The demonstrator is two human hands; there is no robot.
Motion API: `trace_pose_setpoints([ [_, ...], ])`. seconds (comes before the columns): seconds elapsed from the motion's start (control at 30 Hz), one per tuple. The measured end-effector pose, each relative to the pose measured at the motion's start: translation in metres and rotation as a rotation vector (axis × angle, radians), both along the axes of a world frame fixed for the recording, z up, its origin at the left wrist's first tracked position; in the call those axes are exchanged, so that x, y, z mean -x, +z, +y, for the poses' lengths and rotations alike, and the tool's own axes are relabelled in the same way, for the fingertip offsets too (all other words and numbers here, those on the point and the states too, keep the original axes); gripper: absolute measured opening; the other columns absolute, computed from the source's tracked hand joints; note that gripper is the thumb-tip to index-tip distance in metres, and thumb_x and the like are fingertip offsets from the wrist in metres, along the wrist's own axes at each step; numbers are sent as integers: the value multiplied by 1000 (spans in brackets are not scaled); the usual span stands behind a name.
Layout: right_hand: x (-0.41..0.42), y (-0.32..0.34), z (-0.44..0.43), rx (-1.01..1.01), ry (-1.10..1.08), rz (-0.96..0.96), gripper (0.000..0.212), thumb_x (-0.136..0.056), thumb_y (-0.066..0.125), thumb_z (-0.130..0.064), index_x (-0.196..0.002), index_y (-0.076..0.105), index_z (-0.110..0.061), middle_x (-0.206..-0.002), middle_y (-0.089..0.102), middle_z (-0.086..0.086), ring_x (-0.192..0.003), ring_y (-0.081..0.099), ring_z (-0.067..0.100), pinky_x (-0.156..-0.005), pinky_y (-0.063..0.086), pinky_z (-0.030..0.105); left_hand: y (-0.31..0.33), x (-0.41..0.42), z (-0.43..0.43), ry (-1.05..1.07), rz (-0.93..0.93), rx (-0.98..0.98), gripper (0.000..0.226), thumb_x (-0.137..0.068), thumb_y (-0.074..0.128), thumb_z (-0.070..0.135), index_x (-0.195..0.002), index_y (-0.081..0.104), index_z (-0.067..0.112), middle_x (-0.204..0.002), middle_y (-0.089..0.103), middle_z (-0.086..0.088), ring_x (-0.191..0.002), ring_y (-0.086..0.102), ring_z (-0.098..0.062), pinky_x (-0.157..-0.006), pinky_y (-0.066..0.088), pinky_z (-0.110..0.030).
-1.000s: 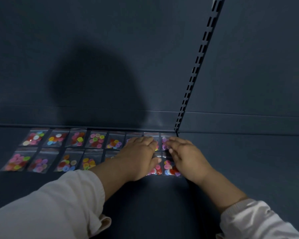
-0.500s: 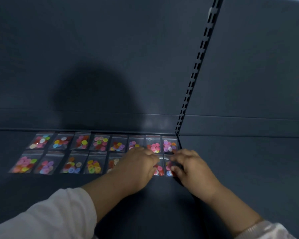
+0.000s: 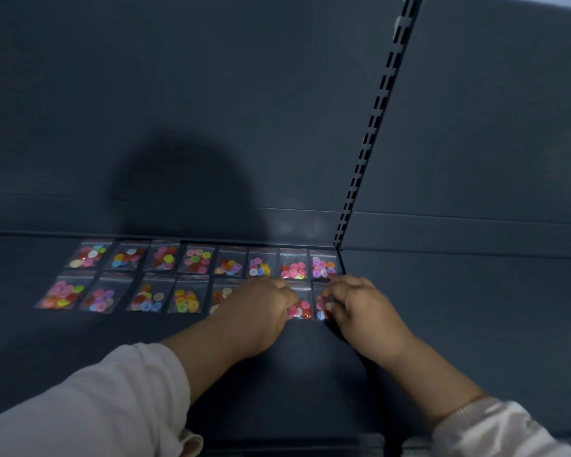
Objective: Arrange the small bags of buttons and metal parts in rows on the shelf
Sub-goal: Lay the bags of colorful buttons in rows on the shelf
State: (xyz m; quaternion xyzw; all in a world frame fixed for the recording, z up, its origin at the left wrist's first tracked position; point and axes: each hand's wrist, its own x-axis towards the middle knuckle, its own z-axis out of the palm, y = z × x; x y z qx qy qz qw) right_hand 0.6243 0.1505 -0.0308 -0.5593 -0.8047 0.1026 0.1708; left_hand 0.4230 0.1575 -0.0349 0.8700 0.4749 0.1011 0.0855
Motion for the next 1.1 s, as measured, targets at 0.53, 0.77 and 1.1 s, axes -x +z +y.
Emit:
trace_pose_setpoints([
  [0.53, 108, 43, 2, -131, 204, -2, 36, -90, 55, -24, -124, 58, -12, -130, 56, 7, -119, 49, 29, -103, 35, 31, 37, 98, -35, 354, -63, -222, 46, -79, 54, 31, -119, 61, 12, -118, 62, -8, -106, 59, -27, -94, 45, -34],
  [0.77, 186, 48, -2, -166, 358, -74, 51, -85, 41, -36, -127, 56, -10, -131, 55, 10, -120, 50, 28, -106, 33, 33, 49, 171, -70, 539, -40, -251, 48, -77, 55, 34, -118, 62, 9, -115, 64, -10, -99, 62, -30, -87, 51, -38],
  [1.1, 323, 56, -26, -144, 508, -75, 51, -90, 40, -39, -131, 51, -11, -137, 50, 7, -126, 44, 25, -109, 30, 33, 49, 294, -111, 695, -28, -228, 49, -86, 58, 38, -125, 58, 8, -125, 59, -13, -112, 58, -30, -96, 45, -38],
])
